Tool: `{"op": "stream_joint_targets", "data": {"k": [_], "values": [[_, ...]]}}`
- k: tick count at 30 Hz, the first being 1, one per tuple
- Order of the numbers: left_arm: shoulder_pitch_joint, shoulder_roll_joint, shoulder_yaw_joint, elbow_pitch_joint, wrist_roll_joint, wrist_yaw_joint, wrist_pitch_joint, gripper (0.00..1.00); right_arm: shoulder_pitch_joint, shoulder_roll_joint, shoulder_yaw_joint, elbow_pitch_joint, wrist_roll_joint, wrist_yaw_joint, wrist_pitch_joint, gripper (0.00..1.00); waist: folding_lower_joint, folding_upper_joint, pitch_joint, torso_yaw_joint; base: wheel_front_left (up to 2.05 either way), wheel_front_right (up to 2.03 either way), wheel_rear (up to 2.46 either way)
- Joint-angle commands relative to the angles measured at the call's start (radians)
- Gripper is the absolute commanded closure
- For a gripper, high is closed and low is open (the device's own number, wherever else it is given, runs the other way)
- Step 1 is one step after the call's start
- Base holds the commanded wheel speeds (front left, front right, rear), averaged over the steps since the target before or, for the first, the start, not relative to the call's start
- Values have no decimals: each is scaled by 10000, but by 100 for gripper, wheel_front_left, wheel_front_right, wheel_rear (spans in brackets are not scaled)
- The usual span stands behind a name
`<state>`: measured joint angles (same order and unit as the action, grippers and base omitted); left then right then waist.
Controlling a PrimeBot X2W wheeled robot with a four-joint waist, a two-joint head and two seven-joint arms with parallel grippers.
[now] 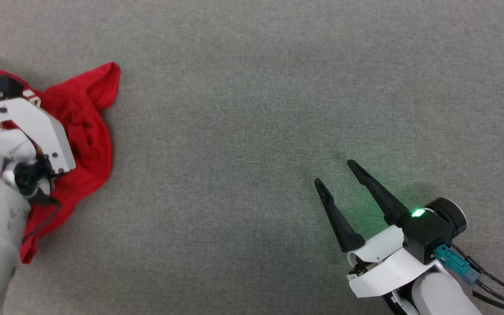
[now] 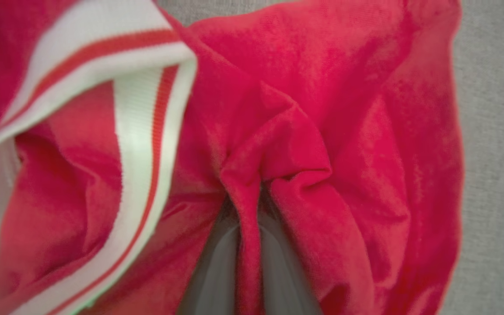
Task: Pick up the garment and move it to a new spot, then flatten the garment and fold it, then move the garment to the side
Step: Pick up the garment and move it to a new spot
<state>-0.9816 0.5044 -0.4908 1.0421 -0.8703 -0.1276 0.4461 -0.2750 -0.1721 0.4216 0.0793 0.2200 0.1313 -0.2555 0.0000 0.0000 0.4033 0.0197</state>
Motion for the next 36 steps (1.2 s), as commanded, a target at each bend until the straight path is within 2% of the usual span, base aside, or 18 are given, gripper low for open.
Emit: {"op": "stream_joint_targets", "data": {"k": [1, 6, 11, 20, 25, 31, 36], "values": [[477, -426, -217, 94, -4, -44, -273, 100, -44, 51, -26, 26, -41, -10, -42, 0, 0, 0, -79, 1, 0, 0, 0], [56, -222, -282, -203, 12, -41, -1961, 100, 50, 161, -57, 199, 78, -10, -61, 0, 0, 0, -518, -26, 0, 0, 0], [-76, -133, -727, -700, -192, -37, -2650, 100, 198, 346, -114, 408, 149, -10, -87, 0, 0, 0, -1051, -115, 0, 0, 0], [-373, -167, -1562, -1683, -669, -37, -2878, 100, 493, 615, -497, 639, 249, -10, -96, 0, 0, 0, -1619, -512, 0, 0, 0], [-462, -280, -2183, -2712, -1120, -36, -2791, 100, 696, 821, -815, 609, 318, -10, -104, 0, 0, 0, -1788, -864, 0, 0, 0], [-786, -688, -2980, -4071, -1834, -37, -2489, 100, 809, 1009, -1125, 495, 395, -10, -107, 0, 0, 0, -1769, -1381, 0, 0, 0], [-1330, -1255, -3706, -5033, -2356, -37, -2272, 100, 602, 1119, -1318, 362, 502, -10, -108, 0, 0, 0, -1524, -1948, 0, 0, 0]]}}
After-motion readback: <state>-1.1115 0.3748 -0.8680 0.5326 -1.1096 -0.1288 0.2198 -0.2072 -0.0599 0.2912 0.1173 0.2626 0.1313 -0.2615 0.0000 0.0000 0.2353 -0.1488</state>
